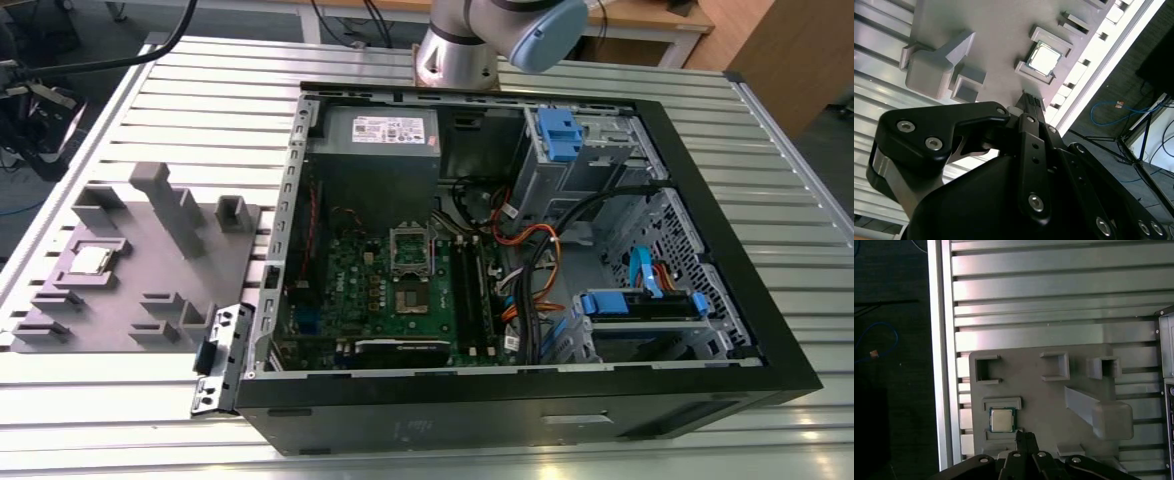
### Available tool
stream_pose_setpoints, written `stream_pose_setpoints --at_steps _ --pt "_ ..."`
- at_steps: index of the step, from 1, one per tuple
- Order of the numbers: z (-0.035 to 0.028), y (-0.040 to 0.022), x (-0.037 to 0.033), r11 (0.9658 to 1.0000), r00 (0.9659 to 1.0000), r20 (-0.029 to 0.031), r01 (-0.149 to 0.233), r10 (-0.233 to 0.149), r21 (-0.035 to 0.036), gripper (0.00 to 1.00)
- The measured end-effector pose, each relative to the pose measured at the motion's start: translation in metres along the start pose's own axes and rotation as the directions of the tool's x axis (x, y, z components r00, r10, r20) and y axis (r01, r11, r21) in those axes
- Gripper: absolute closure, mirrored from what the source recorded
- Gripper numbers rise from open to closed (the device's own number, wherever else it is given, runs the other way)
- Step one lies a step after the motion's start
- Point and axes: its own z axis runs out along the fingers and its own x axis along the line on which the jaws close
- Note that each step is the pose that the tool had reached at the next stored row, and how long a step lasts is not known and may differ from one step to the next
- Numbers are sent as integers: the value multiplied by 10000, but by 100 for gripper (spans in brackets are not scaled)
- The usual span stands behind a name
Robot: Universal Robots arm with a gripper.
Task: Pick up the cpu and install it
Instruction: 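Pick up the cpu and move it towards the insertion slot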
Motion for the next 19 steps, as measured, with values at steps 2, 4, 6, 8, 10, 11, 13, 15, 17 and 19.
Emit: stream_pose_setpoints --at_steps 2,4,6,8,10,11,13,15,17,19 --pt "12 -1 13 10000 10000 -1 -1 1 1 89" --pt "37 -6 27 10000 10000 -1 1 -1 0 89" --pt "73 -11 50 10000 10000 -1 0 0 1 89" --pt "110 -16 74 10000 10000 0 1 -1 0 89" --pt "148 -21 98 10000 10000 0 0 0 0 89" --pt "165 -24 109 10000 10000 -1 1 -1 1 89" --pt "202 -29 128 10000 10000 -1 1 -1 1 89" --pt "237 -37 145 10000 10000 -2 1 -1 1 89" --pt "275 -45 161 10000 10000 -1 1 -1 1 89" --pt "311 -54 174 10000 10000 -2 1 -1 2 89"
